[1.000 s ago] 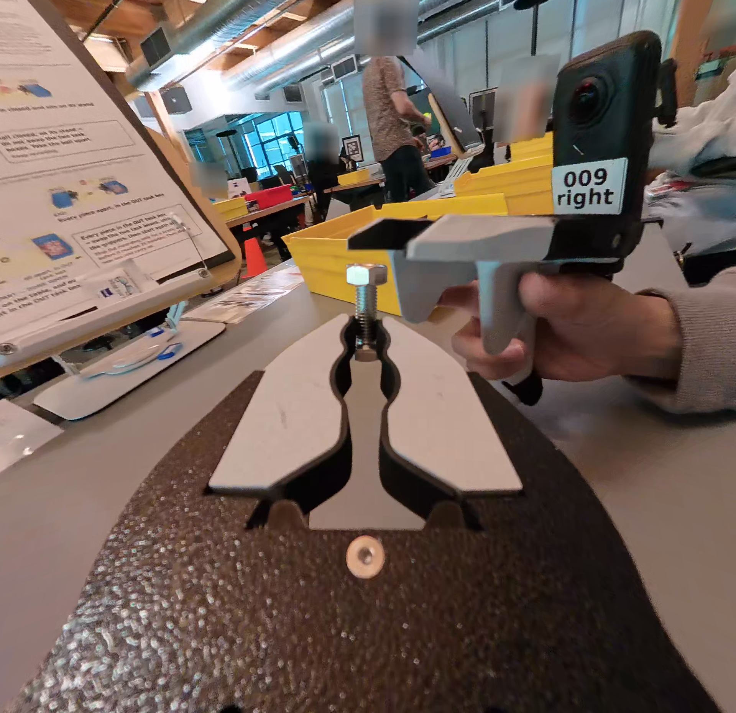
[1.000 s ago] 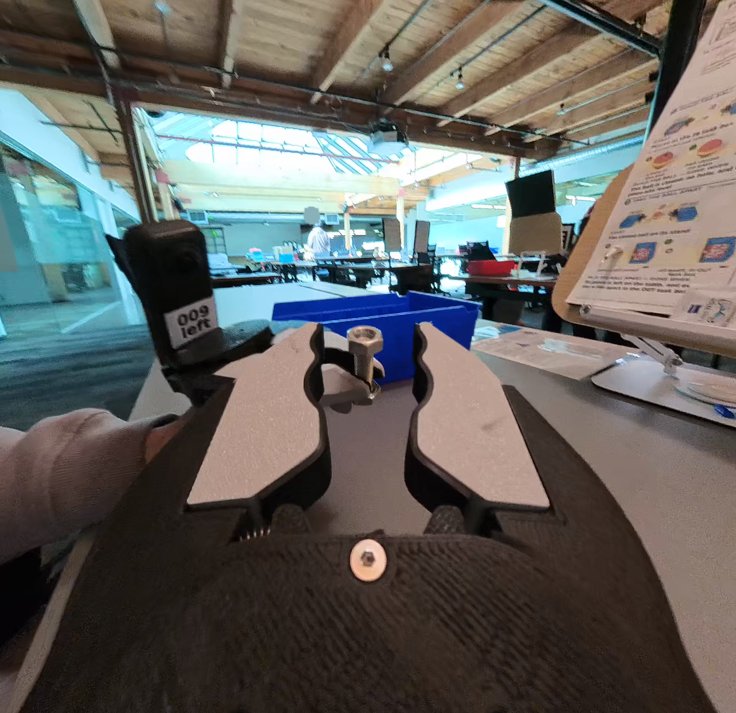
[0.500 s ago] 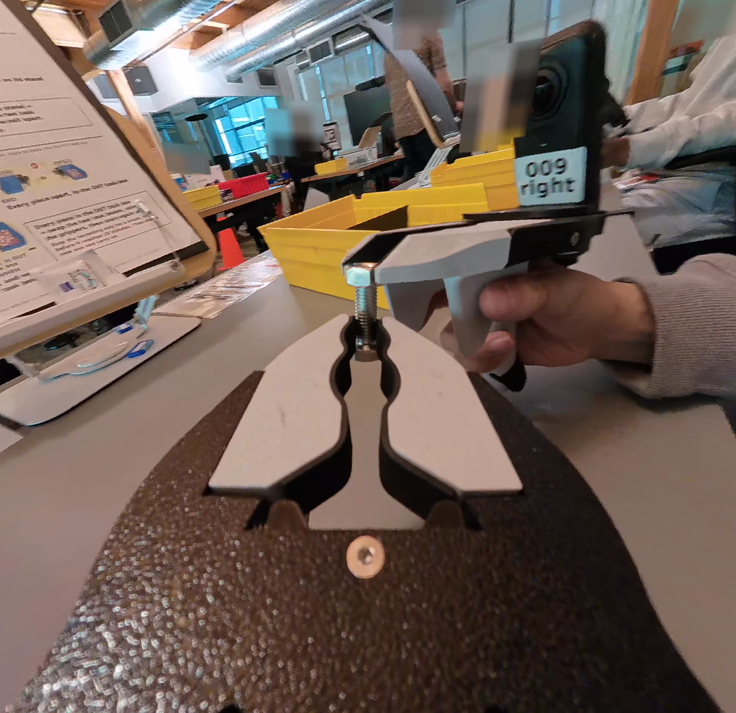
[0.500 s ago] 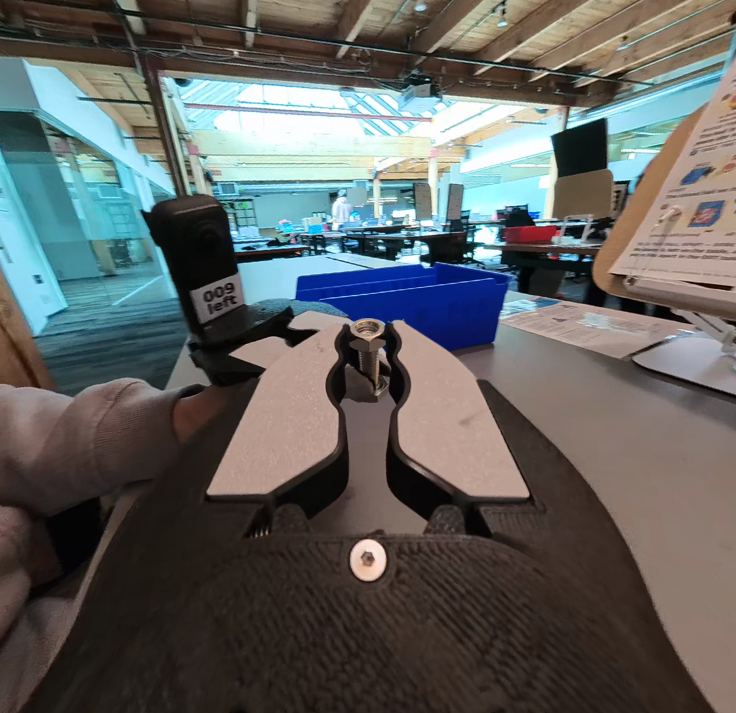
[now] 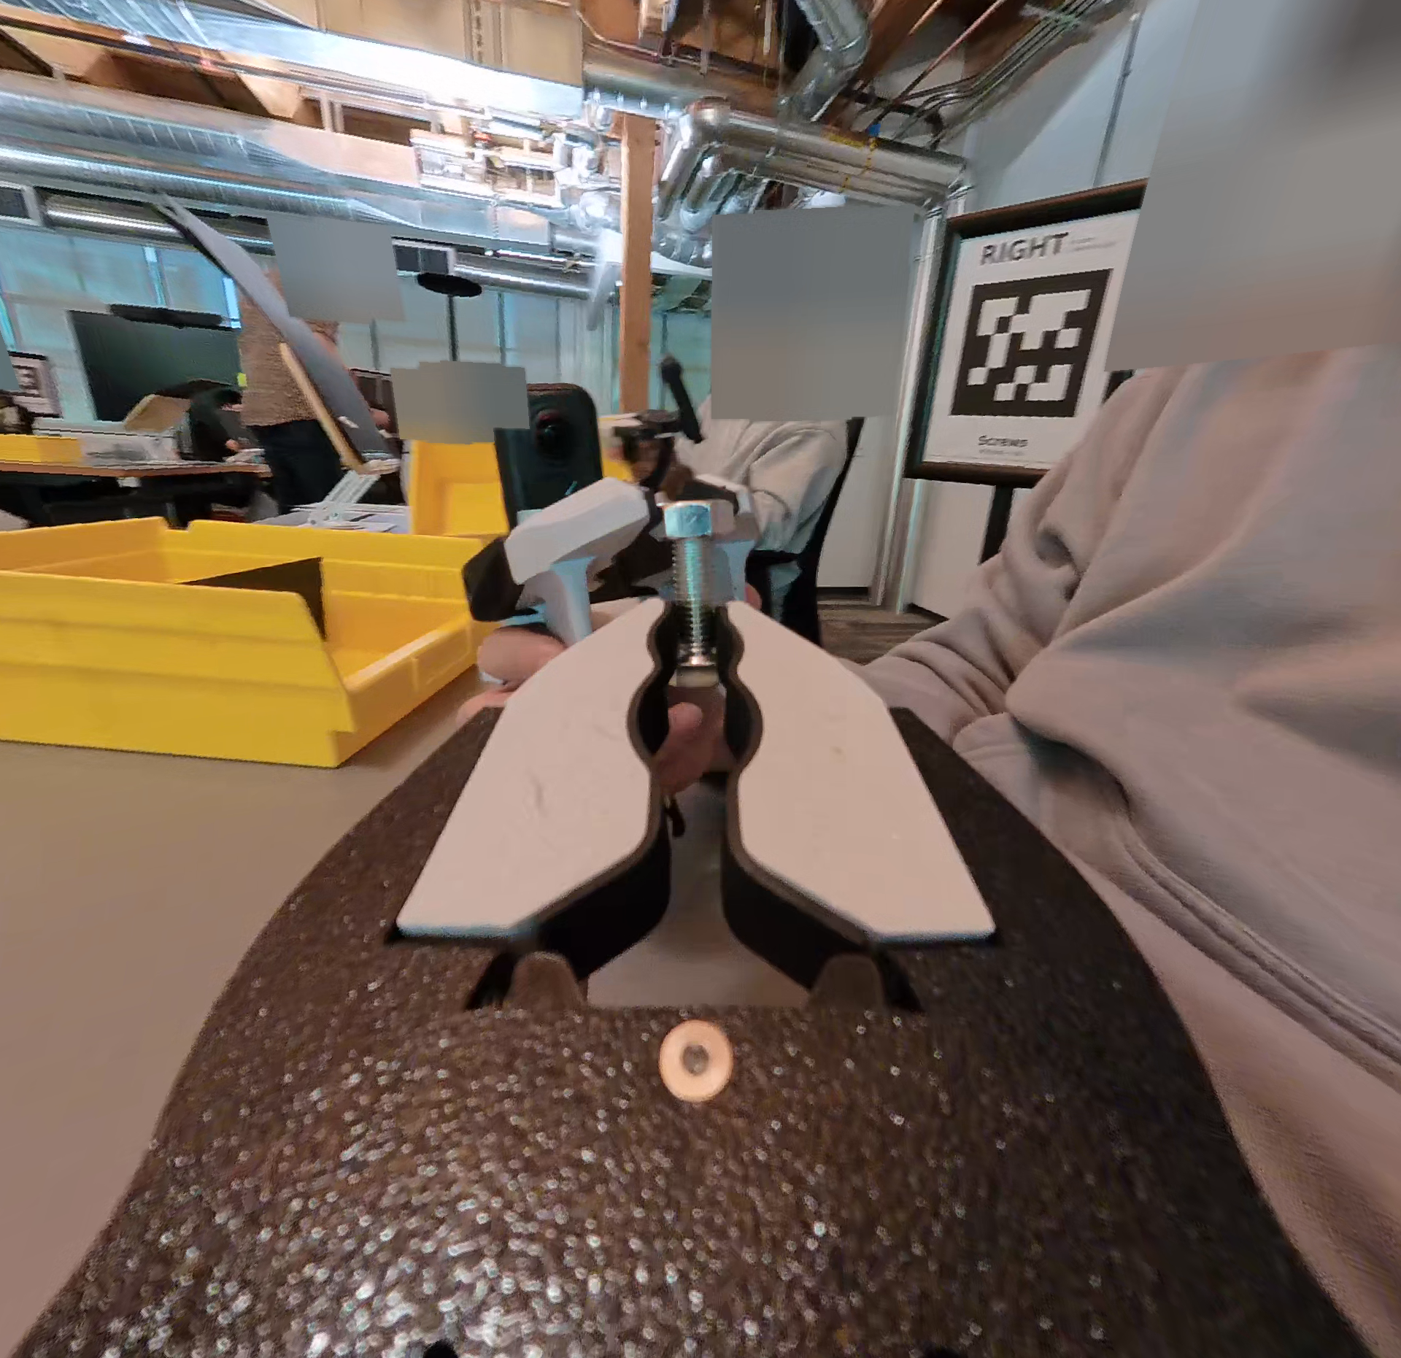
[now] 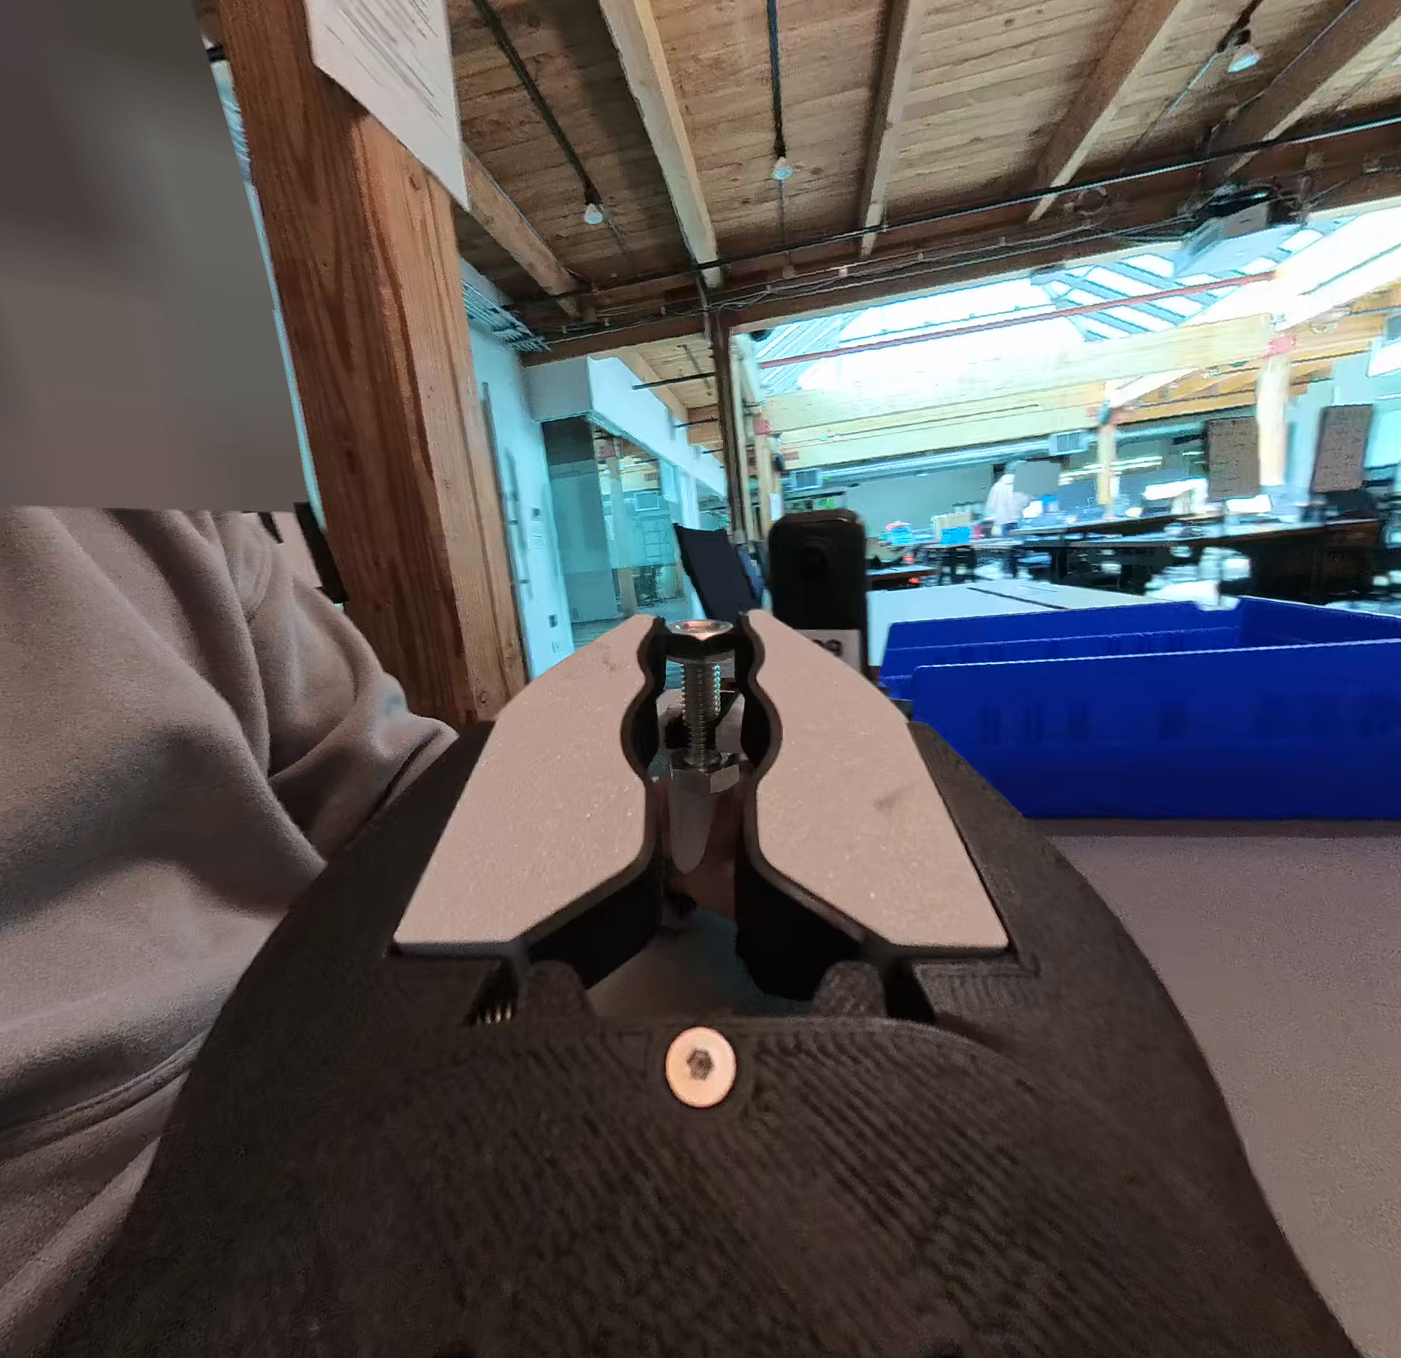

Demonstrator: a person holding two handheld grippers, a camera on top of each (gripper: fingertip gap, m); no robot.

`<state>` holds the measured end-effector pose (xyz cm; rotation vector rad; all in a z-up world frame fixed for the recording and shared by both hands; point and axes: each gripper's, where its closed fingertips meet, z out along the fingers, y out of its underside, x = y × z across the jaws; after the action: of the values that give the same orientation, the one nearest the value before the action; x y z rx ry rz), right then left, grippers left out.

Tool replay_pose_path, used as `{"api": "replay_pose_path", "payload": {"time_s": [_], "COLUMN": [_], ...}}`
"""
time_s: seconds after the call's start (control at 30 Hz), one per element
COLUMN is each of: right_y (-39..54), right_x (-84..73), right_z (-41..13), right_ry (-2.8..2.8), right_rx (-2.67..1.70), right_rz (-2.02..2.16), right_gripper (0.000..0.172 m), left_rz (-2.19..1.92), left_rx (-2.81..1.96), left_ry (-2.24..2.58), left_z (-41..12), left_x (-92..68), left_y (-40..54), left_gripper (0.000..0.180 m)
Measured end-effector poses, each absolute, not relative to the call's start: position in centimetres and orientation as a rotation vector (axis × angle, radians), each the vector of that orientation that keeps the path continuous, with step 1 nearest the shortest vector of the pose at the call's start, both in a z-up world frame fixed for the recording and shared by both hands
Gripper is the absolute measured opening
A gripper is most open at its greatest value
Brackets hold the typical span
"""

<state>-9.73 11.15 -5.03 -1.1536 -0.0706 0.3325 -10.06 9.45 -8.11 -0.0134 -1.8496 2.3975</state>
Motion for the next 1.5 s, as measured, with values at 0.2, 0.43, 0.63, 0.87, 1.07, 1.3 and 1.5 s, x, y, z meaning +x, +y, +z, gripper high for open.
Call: {"api": "replay_pose_path", "payload": {"time_s": [0.2, 0.43, 0.63, 0.87, 1.07, 1.3, 1.5], "right_y": [11.4, 12.2, 12.6, 11.9, 11.1, 11.7, 11.7], "right_x": [-5.9, -4.1, -3.5, -6.1, -11.4, -8.8, -4.9], "right_z": [-6.3, -7.0, -7.6, -6.5, -4.9, -5.5, -6.7], "right_ry": [0.139, 0.226, 0.268, 0.083, -0.18, -0.026, 0.162], "right_rx": [-1.207, -1.271, -1.309, -1.27, -1.163, -1.182, -1.254], "right_rz": [0.038, -0.223, -0.275, -0.012, 0.363, 0.157, -0.144], "right_gripper": [0.032, 0.039, 0.019, 0.019, 0.019, 0.019, 0.045], "left_rz": [2.56, 2.592, 2.575, 2.547, 2.334, 2.437, 2.641], "left_rx": [0.256, 0.557, 0.541, 0.279, -0.113, 0.06, 0.426], "left_ry": [-2.071, -2.56, -2.655, -2.187, -1.773, -1.921, -2.253], "left_z": [-8.8, -10.3, -10.6, -9.4, -7.8, -8.5, -9.3], "left_x": [-6.4, -3.1, -3.1, -6.1, -11.6, -9.0, -4.5], "left_y": [10.5, 11.6, 11.2, 10.0, 9.3, 9.7, 11.5], "left_gripper": [0.008, 0.008, 0.009, 0.009, 0.008, 0.008, 0.008]}}
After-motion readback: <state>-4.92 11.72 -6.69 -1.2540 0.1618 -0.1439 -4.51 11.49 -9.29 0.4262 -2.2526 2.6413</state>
